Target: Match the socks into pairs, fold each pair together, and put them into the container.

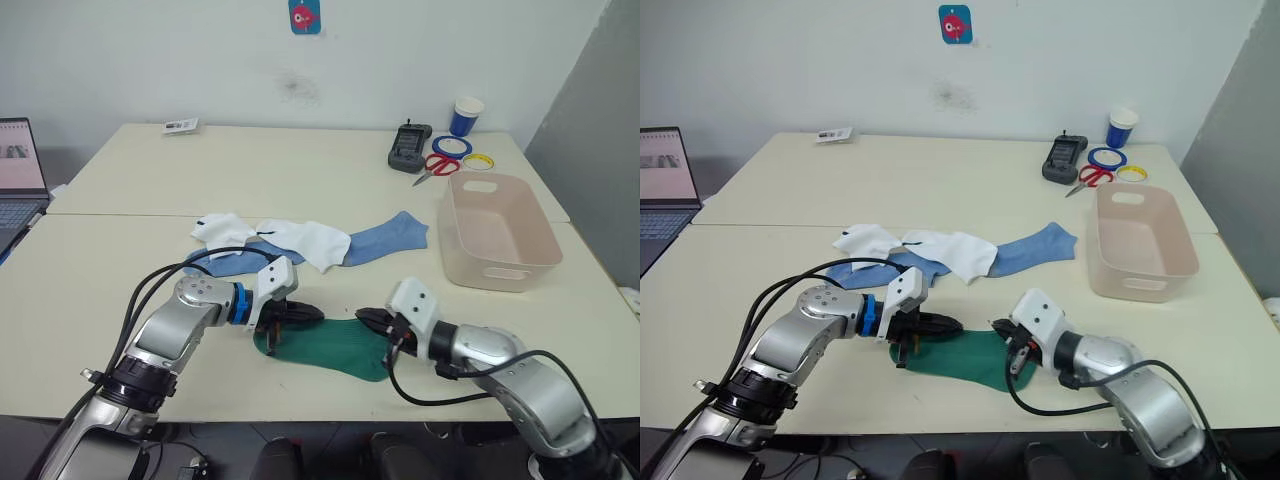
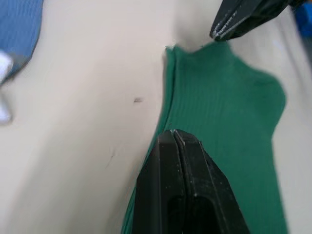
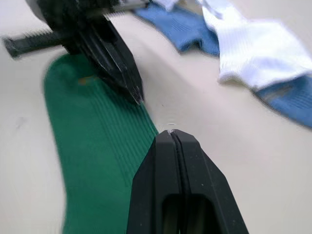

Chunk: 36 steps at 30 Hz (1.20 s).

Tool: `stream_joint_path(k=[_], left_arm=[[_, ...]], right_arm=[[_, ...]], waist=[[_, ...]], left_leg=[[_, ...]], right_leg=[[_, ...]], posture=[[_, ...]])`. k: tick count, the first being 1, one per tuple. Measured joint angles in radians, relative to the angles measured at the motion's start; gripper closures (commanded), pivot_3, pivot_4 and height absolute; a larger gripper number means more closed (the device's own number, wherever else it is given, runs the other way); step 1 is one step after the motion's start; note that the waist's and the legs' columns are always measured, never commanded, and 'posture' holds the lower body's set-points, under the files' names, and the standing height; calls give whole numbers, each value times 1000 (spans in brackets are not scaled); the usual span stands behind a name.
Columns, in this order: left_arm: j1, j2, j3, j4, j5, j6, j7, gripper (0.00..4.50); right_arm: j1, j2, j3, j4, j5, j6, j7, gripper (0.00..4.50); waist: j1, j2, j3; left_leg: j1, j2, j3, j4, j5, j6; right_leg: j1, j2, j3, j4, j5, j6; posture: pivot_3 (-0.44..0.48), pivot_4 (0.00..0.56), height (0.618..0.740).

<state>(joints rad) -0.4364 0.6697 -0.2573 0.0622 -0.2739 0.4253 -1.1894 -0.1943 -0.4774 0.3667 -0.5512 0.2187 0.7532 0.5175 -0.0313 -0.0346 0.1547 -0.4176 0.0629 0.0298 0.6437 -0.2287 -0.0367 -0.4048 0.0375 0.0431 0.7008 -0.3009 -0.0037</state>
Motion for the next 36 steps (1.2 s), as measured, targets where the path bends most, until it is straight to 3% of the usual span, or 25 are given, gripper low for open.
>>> stream_joint_path(k=[5,11,17,23,27,30,36], left_arm=[[21,0,-1,28,42,-56,13,4500],[24,-9,2,51,48,-97,22,4500],[5,-14,34,60,19,-160,-39,4500],[-33,18,19,19,13,-195,-152,4500],[-35,28,-36,97,100,-278,-172,4500],[-53,2,-53,170,136,-344,-165,4500],[-52,3,-53,186,152,-395,-176,4500]], right_arm=[[0,13,57,78,-68,-1,-26,4477],[50,-25,-1,65,-89,-26,-42,4477],[169,-16,-150,-66,-27,-20,-40,4477],[239,1,-190,-200,18,22,-65,4477],[286,30,-200,-228,34,45,-108,4477],[310,41,-200,-227,24,44,-146,3929],[410,95,-213,-213,34,43,-192,1827]], waist=[[2,0,0],[2,0,0],[2,0,0],[-2,0,0],[0,0,0],[2,0,0],[0,0,-1]], left_leg=[[0,1,0,0,0,0],[0,0,0,0,0,0],[-1,0,0,0,0,0],[1,0,1,0,0,0],[0,0,0,0,0,0],[0,0,0,0,0,0],[1,0,0,0,0,0]], right_leg=[[0,-2,0,0,0,0],[1,-3,0,0,0,0],[0,-2,-1,0,0,0],[1,-1,0,1,0,0],[1,-1,-1,1,0,0],[1,-2,-1,1,0,0],[1,-2,0,1,0,0]], posture=[[0,150,732],[0,150,732],[0,150,732],[0,150,732],[0,150,732],[0,150,732],[0,150,732]])
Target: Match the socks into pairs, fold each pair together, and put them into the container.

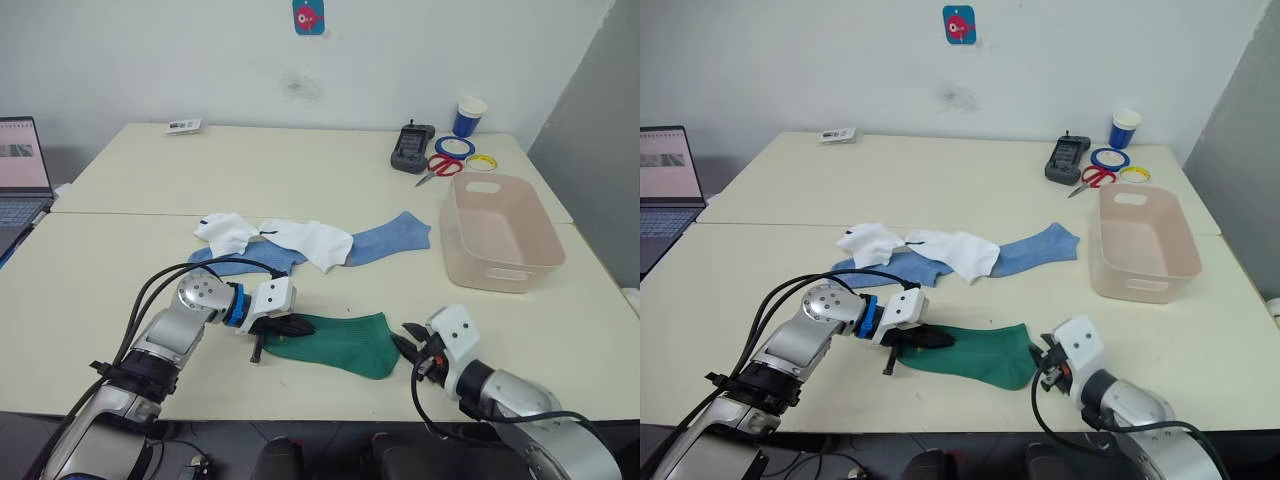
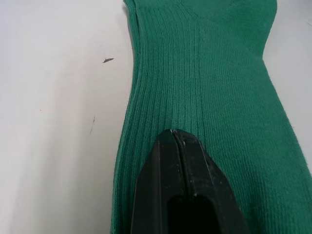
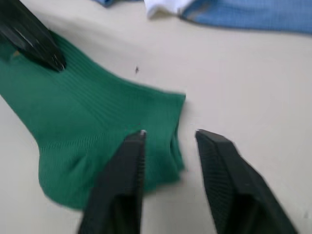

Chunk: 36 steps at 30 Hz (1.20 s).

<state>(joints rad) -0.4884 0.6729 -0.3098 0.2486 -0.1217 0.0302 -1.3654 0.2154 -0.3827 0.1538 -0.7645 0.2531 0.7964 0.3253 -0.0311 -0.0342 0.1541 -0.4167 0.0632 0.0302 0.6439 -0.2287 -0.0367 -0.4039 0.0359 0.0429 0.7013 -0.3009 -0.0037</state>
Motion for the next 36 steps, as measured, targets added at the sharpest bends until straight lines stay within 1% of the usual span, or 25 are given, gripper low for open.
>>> stream_joint_path(k=[2,7,10,13,16,18,22,25,29,32,36], left_arm=[[5,1,2,-1,3,-5,0,4500],[12,2,5,-4,5,-13,1,4500],[14,2,5,-5,5,-14,1,4500],[16,2,5,-5,6,-16,1,4500],[18,2,7,-5,6,-15,2,4500],[21,2,9,-11,5,-9,1,4500],[25,-1,14,-26,2,21,6,4500],[32,-22,17,-62,-14,83,24,4500],[35,-58,15,-114,-25,160,45,4500],[26,-75,4,-125,-19,169,52,4500],[27,-85,-4,-117,-8,159,69,4500]], right_arm=[[8,24,18,27,-5,-2,-21,1136],[1,77,67,73,-38,-22,-69,1136],[-8,102,76,87,-38,-22,-77,1735],[-12,108,77,93,-36,-17,-77,2747],[-13,91,102,92,-37,-23,-64,3867],[-13,71,110,85,-37,-28,-55,4465],[-9,46,102,69,-33,-24,-40,4465],[-16,27,68,42,-5,0,-20,4465],[-92,-12,8,-42,62,89,12,4465],[-176,-22,-18,-97,133,181,29,4465],[-215,-64,-61,-105,192,255,51,4465]], waist=[[-2,1,-1],[-2,0,-3],[-2,0,-4],[-2,0,-5],[-2,0,-5],[-2,0,-5],[-2,0,-5],[0,1,-4],[-2,0,-4],[-1,0,-4],[0,0,-4]], left_leg=[[1,0,0,0,0,0],[1,0,0,0,0,0],[1,0,0,0,0,0],[1,0,0,0,0,0],[1,0,0,0,0,0],[1,0,0,0,0,0],[1,0,0,0,0,0],[0,0,0,0,0,0],[-1,0,0,0,0,0],[0,0,-1,0,0,0],[-1,0,-1,0,0,0]], right_leg=[[0,0,0,0,0,0],[0,0,0,0,0,0],[0,0,0,0,0,0],[0,1,0,0,0,0],[0,1,0,0,0,0],[0,1,0,0,0,0],[0,1,0,0,0,0],[0,0,0,0,0,0],[0,0,0,0,0,0],[0,2,-1,0,0,0],[0,2,-1,0,0,0]], posture=[[0,150,732],[0,150,732],[0,150,732],[0,150,732],[0,150,732],[0,150,732],[0,150,732],[0,150,732],[0,150,732],[0,150,732],[0,150,732]])
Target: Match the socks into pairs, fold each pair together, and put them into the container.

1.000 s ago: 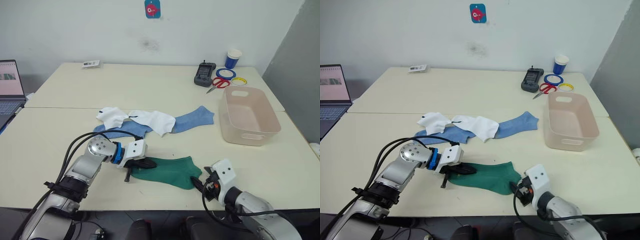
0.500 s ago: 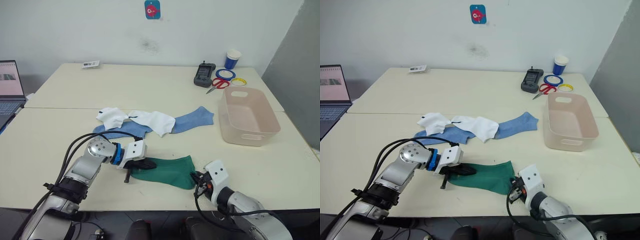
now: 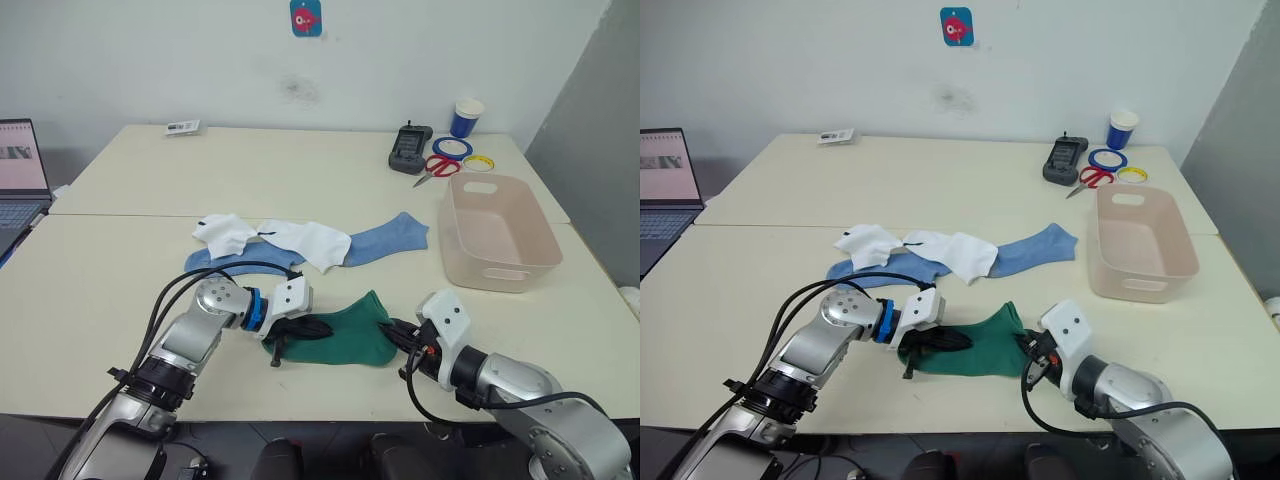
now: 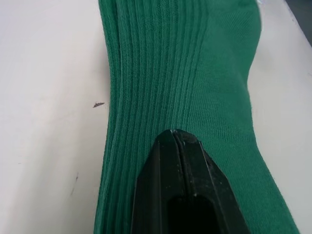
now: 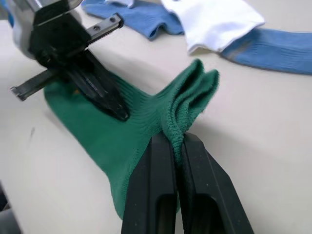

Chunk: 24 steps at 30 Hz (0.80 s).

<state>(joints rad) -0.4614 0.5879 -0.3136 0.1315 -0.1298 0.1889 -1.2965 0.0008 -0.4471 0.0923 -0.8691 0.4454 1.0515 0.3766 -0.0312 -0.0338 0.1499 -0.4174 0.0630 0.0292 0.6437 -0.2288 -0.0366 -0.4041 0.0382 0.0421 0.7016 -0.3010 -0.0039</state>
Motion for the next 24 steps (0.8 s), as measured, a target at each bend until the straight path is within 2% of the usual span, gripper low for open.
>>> stream_joint_path(k=[6,11,20,24], left_arm=[[-3,-46,-15,0,11,2,27,4500],[-16,-79,-33,31,37,-14,51,4500],[-16,-60,-33,45,42,-56,41,4500],[-19,-34,-31,34,31,-38,23,4500]], right_arm=[[-21,-87,-71,5,49,47,37,4465],[-65,-83,-80,14,90,75,36,4465],[-154,130,-70,44,226,222,-40,4465],[-218,242,-55,130,246,276,-87,4465]], waist=[[0,0,0],[-2,0,0],[-2,0,0],[-7,0,0]], left_leg=[[0,-1,0,0,0,0],[0,0,0,0,0,0],[1,0,0,0,0,0],[1,1,0,0,0,0]], right_leg=[[0,-1,1,0,0,0],[0,1,1,0,0,0],[0,1,1,1,0,0],[0,1,1,2,0,0]], posture=[[0,150,732],[0,150,732],[0,150,732],[0,150,732]])
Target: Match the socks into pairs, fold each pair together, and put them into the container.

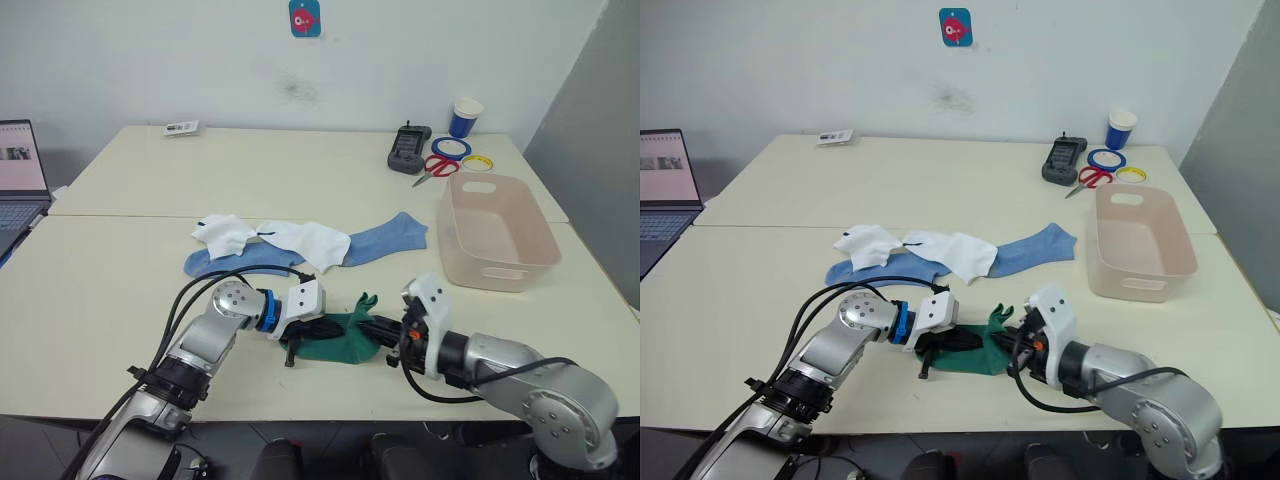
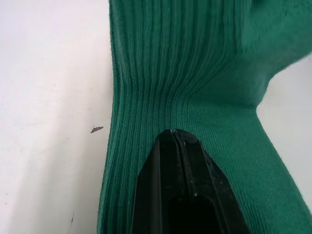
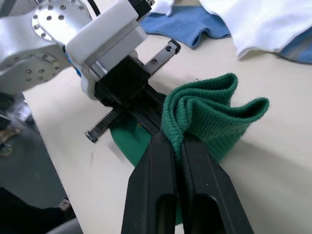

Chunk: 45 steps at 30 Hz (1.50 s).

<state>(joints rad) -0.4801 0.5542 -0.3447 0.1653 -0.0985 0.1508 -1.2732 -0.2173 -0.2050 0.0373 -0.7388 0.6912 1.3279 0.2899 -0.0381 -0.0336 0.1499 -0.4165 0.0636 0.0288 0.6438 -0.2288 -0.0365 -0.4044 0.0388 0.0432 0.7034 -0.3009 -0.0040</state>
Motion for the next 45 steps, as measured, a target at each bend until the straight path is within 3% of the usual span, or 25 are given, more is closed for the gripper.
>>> stream_joint_path(k=[8,19,27,32,37,41,45], left_arm=[[-3,156,33,-64,-40,97,-99,4500],[17,151,32,-40,-20,39,-86,4500],[27,160,43,-45,-27,44,-86,4500],[34,205,83,-49,-58,97,-87,4500],[30,273,144,-40,-99,175,-114,4500],[-67,279,175,32,-139,249,-133,4500],[-190,273,210,76,-174,302,-139,4500]], right_arm=[[-74,32,26,95,0,35,-29,4465],[-196,104,121,241,5,21,4,4465],[-208,97,232,393,-44,-76,60,4465],[-225,88,237,389,-44,-87,70,3041],[-277,-55,210,268,-26,-82,135,1256],[-279,-144,185,184,-10,-107,174,1428],[-246,-211,232,179,-120,-210,156,2661]], waist=[[1,1,1],[3,1,1],[0,1,1],[-5,1,1],[-3,2,3],[5,1,5],[6,1,5]], left_leg=[[-1,0,0,0,0,0],[0,0,0,0,0,0],[0,1,0,0,0,0],[0,1,-1,-1,0,0],[-1,1,0,-1,0,0],[-2,0,0,0,0,0],[-3,-1,0,-1,0,0]], right_leg=[[-1,0,0,0,0,0],[-1,-1,0,0,0,-1],[-1,-1,-1,0,0,-1],[-2,0,-1,1,0,-1],[-2,-2,-1,0,0,-1],[-2,-2,-2,-1,0,-1],[-2,-2,-1,-3,0,0]], posture=[[0,150,732],[0,150,732],[0,150,732],[0,150,732],[0,150,732],[0,150,732],[0,150,732]])
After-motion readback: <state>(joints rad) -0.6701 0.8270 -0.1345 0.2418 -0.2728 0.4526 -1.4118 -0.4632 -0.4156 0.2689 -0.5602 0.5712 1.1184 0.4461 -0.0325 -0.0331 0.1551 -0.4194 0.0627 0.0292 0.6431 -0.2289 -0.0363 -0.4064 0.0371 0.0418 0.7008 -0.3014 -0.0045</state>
